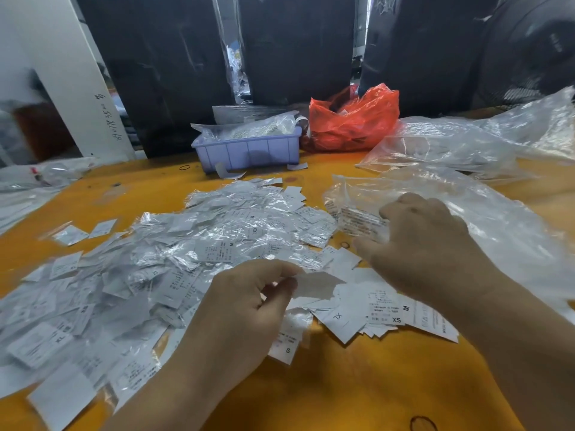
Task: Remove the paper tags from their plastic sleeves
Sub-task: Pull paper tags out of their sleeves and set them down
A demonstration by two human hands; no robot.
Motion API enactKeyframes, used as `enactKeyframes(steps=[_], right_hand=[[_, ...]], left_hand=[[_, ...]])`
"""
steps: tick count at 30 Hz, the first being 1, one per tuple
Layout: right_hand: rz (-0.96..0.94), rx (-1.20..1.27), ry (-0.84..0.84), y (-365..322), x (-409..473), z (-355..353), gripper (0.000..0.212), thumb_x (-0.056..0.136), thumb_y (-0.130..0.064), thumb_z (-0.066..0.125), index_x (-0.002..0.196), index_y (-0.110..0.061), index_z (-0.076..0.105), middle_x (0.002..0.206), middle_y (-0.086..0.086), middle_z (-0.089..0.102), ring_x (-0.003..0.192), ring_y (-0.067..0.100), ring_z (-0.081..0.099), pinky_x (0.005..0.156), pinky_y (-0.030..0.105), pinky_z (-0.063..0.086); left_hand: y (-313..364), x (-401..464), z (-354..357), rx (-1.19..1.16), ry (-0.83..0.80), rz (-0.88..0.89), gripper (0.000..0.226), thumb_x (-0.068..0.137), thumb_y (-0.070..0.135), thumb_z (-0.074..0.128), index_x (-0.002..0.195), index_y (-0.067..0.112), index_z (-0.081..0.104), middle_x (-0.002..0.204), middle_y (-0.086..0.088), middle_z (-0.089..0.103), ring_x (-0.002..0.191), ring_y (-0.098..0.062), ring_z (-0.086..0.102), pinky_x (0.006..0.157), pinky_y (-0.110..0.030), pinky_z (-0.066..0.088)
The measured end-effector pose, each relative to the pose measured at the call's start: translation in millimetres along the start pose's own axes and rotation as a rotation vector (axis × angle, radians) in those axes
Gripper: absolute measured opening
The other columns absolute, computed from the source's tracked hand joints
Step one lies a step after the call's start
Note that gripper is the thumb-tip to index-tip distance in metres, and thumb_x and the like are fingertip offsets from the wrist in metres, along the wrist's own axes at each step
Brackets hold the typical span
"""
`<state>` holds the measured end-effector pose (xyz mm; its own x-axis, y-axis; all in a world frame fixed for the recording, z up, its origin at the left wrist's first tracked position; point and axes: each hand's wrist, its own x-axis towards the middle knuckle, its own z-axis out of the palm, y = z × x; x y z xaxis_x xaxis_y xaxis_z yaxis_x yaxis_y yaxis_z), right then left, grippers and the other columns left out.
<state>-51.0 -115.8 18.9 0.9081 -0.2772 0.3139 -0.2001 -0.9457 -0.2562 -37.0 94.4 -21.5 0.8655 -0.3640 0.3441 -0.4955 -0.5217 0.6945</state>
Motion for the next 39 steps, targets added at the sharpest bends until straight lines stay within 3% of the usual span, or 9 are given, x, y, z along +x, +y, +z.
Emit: enactKeyframes(steps=[5,12,23,28,31,33,36,38,39], right_hand=[[-0.014,0.075,0.003,-2,-3,2,0.053,0.088,-0.048,0.056,0.125,-0.01,0.055,0.126,0.004,0.047,0.117,0.026,0.042,0.098,0.043,0.038],[-0.054,0.137,0.092,-6,-4,0,0.052,0.086,-0.042,0.059,0.124,-0.007,0.056,0.124,0.003,0.048,0.114,0.027,0.044,0.097,0.043,0.04],[-0.137,0.186,0.146,-7,-5,8,0.035,0.087,-0.033,0.061,0.112,-0.007,0.062,0.112,0.001,0.055,0.106,0.026,0.046,0.088,0.04,0.038],[-0.223,0.177,0.208,-9,-7,11,0.036,0.086,-0.028,0.064,0.118,-0.011,0.067,0.11,-0.004,0.062,0.11,0.024,0.044,0.084,0.032,0.02],[-0.273,0.22,0.248,-10,-9,11,0.035,0.084,-0.023,0.069,0.117,-0.012,0.068,0.11,-0.005,0.063,0.111,0.02,0.042,0.083,0.03,0.018],[-0.294,0.27,0.285,-12,-9,11,0.036,0.082,-0.019,0.072,0.117,-0.01,0.069,0.111,-0.004,0.064,0.111,0.019,0.041,0.085,0.032,0.023],[-0.333,0.414,0.324,-14,-11,7,0.032,0.079,-0.014,0.075,0.111,-0.012,0.072,0.106,-0.009,0.065,0.104,0.01,0.049,0.086,0.026,0.038],[-0.307,0.668,0.237,-17,-14,2,0.02,0.078,-0.02,0.074,0.097,-0.024,0.073,0.091,-0.02,0.068,0.088,0.004,0.059,0.076,0.014,0.048],[-0.257,0.82,0.164,-18,-15,2,0.014,0.076,-0.023,0.074,0.089,-0.027,0.073,0.083,-0.017,0.07,0.083,0.007,0.064,0.072,0.017,0.052]], left_hand=[[-2,3,0,0.072,-0.009,-0.012,0.015,0.092,0.029,0.062,0.092,0.041,0.072,0.091,0.021,0.052,0.07,-0.001,0.053,0.063,-0.01,0.039],[-2,0,-3,0.079,0.058,0.012,0.026,0.087,0.025,0.069,0.082,0.05,0.061,0.083,0.029,0.062,0.075,0.001,0.06,0.062,-0.009,0.043],[-3,1,-6,0.004,0.145,-0.021,0.018,0.094,0.025,0.061,0.093,0.042,0.057,0.074,0.023,0.069,0.06,-0.014,0.067,0.053,-0.035,0.05],[-3,0,-6,0.012,0.124,-0.014,0.015,0.096,0.028,0.057,0.091,0.042,0.057,0.076,0.022,0.067,0.059,-0.009,0.063,0.045,-0.027,0.048],[-5,2,-7,0.045,0.134,0.007,0.015,0.092,0.026,0.062,0.086,0.04,0.063,0.09,0.03,0.064,0.073,-0.001,0.063,0.055,-0.018,0.05],[-6,4,-7,0.086,0.142,0.021,0.012,0.089,0.028,0.065,0.084,0.039,0.066,0.101,0.032,0.058,0.084,0.001,0.06,0.068,-0.013,0.049],[-7,5,-8,0.111,0.168,0.021,0.014,0.089,0.028,0.066,0.082,0.041,0.065,0.095,0.028,0.057,0.087,0.002,0.057,0.067,-0.007,0.043],[-7,5,-10,0.078,0.191,0.03,0.016,0.089,0.027,0.065,0.081,0.041,0.065,0.079,0.022,0.059,0.073,0.001,0.057,0.059,-0.007,0.041],[-6,5,-11,0.047,0.19,0.029,0.014,0.09,0.029,0.064,0.082,0.04,0.065,0.07,0.019,0.059,0.061,-0.001,0.055,0.052,-0.01,0.04]])
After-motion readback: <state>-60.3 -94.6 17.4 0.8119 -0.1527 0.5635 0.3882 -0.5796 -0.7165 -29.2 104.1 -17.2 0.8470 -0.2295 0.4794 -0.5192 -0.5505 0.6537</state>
